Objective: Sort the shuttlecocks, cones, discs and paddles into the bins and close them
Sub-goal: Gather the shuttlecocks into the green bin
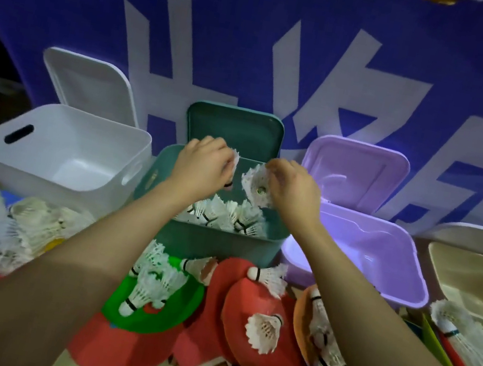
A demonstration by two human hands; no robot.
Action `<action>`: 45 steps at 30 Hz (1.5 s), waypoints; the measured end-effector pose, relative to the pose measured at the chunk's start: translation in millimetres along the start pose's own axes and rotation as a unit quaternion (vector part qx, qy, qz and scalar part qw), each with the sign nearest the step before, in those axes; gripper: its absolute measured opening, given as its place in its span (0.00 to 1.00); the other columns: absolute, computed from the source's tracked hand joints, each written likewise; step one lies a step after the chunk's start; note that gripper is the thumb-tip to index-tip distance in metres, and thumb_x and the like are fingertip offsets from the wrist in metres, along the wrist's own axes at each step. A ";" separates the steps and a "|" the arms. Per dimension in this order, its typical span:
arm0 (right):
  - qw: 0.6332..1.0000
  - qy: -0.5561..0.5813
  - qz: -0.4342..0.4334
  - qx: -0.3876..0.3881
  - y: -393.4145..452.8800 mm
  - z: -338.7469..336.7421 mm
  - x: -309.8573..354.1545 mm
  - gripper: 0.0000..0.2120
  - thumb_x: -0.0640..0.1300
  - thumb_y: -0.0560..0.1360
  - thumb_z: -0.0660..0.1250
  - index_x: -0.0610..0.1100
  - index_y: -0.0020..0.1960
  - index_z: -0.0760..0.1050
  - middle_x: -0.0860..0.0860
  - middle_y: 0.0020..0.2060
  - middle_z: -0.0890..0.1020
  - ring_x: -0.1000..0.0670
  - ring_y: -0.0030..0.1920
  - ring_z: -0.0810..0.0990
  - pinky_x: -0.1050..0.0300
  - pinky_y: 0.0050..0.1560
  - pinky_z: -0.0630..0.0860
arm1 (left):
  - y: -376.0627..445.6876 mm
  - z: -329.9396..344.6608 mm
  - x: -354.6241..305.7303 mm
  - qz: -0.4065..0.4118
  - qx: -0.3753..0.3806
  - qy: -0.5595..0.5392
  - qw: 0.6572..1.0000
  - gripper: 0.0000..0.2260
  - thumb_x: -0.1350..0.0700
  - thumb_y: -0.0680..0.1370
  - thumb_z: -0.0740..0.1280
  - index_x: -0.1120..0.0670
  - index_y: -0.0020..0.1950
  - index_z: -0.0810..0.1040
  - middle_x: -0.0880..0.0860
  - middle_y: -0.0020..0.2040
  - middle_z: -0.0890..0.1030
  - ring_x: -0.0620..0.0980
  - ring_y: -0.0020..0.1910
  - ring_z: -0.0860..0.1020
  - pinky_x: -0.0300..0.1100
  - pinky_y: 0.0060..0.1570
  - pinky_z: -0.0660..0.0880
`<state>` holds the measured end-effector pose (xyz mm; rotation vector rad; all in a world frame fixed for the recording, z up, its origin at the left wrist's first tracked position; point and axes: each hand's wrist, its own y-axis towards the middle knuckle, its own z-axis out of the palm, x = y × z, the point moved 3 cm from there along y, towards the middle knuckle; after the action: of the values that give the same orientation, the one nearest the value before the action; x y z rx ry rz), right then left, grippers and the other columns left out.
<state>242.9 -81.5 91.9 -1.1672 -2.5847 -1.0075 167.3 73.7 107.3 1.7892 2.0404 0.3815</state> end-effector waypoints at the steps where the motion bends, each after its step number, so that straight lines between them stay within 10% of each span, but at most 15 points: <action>1: 1.000 -0.014 0.013 0.025 4.4 6.4 -0.3 0.12 0.45 0.78 0.61 0.45 0.60 0.76 0.45 0.50 0.79 0.41 0.50 0.77 0.50 0.43 0.72 | 3.1 6.8 8.4 -0.006 0.031 0.004 1.000 0.12 0.54 0.78 0.61 0.56 0.59 0.77 0.54 0.56 0.77 0.54 0.57 0.72 0.48 0.56 0.64; 5: 0.997 -0.027 0.041 0.054 3.3 14.4 -2.9 0.14 0.47 0.79 0.61 0.46 0.61 0.76 0.45 0.52 0.78 0.42 0.53 0.76 0.50 0.44 0.72 | 4.7 24.8 27.5 0.006 0.113 0.028 0.993 0.17 0.52 0.79 0.60 0.56 0.66 0.72 0.55 0.61 0.75 0.55 0.61 0.70 0.48 0.61 0.64; 17: 1.000 0.005 -0.017 -0.004 -80.5 -54.4 -27.8 0.13 0.47 0.75 0.61 0.44 0.53 0.79 0.50 0.42 0.81 0.46 0.44 0.78 0.54 0.39 0.74 | -21.7 4.5 -54.0 0.149 0.055 -0.082 0.984 0.15 0.48 0.77 0.60 0.53 0.60 0.77 0.52 0.57 0.77 0.54 0.58 0.72 0.44 0.56 0.58; 26: 0.967 -0.065 0.006 0.248 -183.9 -63.2 -109.8 0.17 0.57 0.72 0.65 0.51 0.57 0.77 0.55 0.53 0.80 0.48 0.55 0.75 0.54 0.54 0.58 | -92.9 62.9 -121.9 0.142 0.238 -0.100 0.956 0.15 0.46 0.77 0.62 0.49 0.61 0.75 0.49 0.59 0.74 0.51 0.63 0.67 0.44 0.59 0.54; 33: 0.966 -0.088 0.040 0.240 -221.6 -61.3 -124.8 0.10 0.46 0.74 0.66 0.49 0.56 0.76 0.54 0.49 0.80 0.48 0.55 0.74 0.53 0.53 0.53 | -149.4 109.6 -142.0 0.088 0.328 -0.014 0.940 0.18 0.48 0.76 0.63 0.48 0.66 0.71 0.49 0.63 0.72 0.52 0.65 0.65 0.46 0.60 0.57; 45: 0.992 0.093 -0.012 0.081 -199.0 -69.5 -90.6 0.06 0.44 0.74 0.63 0.46 0.47 0.78 0.60 0.38 0.73 0.53 0.41 0.77 0.53 0.48 0.64 | -158.2 113.3 -141.8 0.026 0.157 -0.051 0.986 0.11 0.51 0.75 0.63 0.55 0.43 0.82 0.51 0.42 0.81 0.55 0.46 0.78 0.45 0.47 0.65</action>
<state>154.8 -276.0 7.9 -0.9560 -2.4848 -0.8476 95.4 -95.5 -48.1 1.9985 2.0744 -0.0223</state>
